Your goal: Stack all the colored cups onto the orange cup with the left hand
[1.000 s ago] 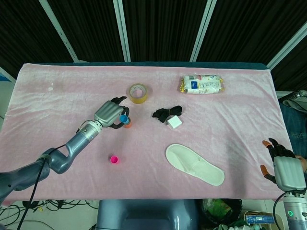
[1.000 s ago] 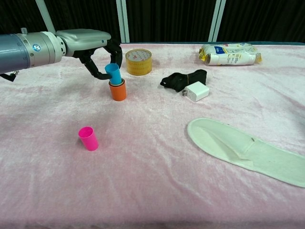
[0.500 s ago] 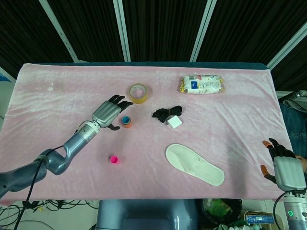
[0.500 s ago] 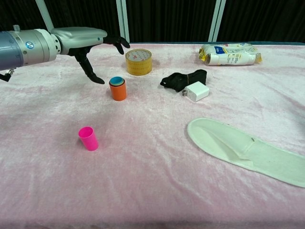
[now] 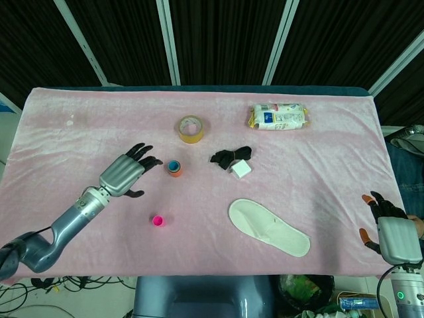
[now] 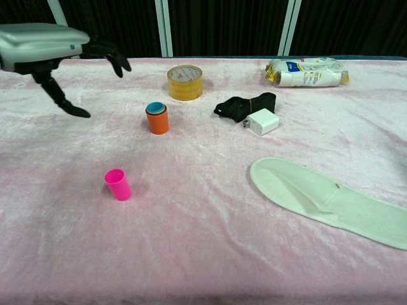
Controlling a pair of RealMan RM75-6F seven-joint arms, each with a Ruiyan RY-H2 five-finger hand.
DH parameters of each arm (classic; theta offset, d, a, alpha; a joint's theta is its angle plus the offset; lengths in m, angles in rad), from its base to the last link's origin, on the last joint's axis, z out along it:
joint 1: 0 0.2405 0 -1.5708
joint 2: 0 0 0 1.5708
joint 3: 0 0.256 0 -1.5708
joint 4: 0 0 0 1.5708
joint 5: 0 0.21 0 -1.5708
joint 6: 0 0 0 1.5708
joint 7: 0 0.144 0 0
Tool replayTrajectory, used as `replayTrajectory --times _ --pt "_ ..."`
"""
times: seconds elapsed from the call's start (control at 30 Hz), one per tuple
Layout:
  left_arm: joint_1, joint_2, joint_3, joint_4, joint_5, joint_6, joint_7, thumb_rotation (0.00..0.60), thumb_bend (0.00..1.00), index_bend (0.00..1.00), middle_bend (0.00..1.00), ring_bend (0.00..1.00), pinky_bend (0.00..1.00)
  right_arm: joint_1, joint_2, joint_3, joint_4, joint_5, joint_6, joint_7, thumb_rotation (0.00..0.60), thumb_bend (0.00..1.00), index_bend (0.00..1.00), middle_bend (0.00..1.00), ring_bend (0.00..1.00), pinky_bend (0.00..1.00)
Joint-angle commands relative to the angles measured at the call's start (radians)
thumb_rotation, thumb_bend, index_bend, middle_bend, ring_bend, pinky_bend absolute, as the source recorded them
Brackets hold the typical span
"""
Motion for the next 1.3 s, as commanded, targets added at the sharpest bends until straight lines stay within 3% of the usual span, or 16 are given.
replayTrajectory --times 0.03,0.13,0.63,1.03,1.3 --pt "0.044 0.043 0.046 -0.057 0.022 0.021 0.034 0.600 0.15 0.20 0.25 0.00 0.04 0.000 0.000 -0.001 -0.001 -0.001 -0.001 -0.001 0.600 0.24 0.20 0.10 0.19 0.28" --pt "0.057 0.028 0.081 -0.059 0.053 0.002 0.028 0.600 0.15 0.20 0.25 0.00 0.04 -0.001 0.000 0.000 -0.001 0.001 0.001 0.000 0.600 0.24 0.20 0.10 0.19 0.28" --pt "0.029 -0.070 0.093 -0.013 0.124 -0.066 0.002 0.600 0.15 0.20 0.25 0.00 0.04 0.000 0.001 0.002 0.001 0.001 -0.001 0.006 0.600 0.24 0.20 0.10 0.19 0.28" --pt "0.015 -0.115 0.093 0.016 0.132 -0.100 0.002 0.600 0.27 0.31 0.36 0.00 0.04 0.000 0.002 0.003 0.000 0.003 -0.002 0.009 0.600 0.24 0.20 0.10 0.19 0.28" --pt "0.007 -0.150 0.092 0.048 0.143 -0.108 -0.020 0.600 0.29 0.37 0.42 0.00 0.05 0.001 0.002 0.003 0.001 0.004 -0.003 0.009 0.600 0.24 0.20 0.10 0.19 0.28"
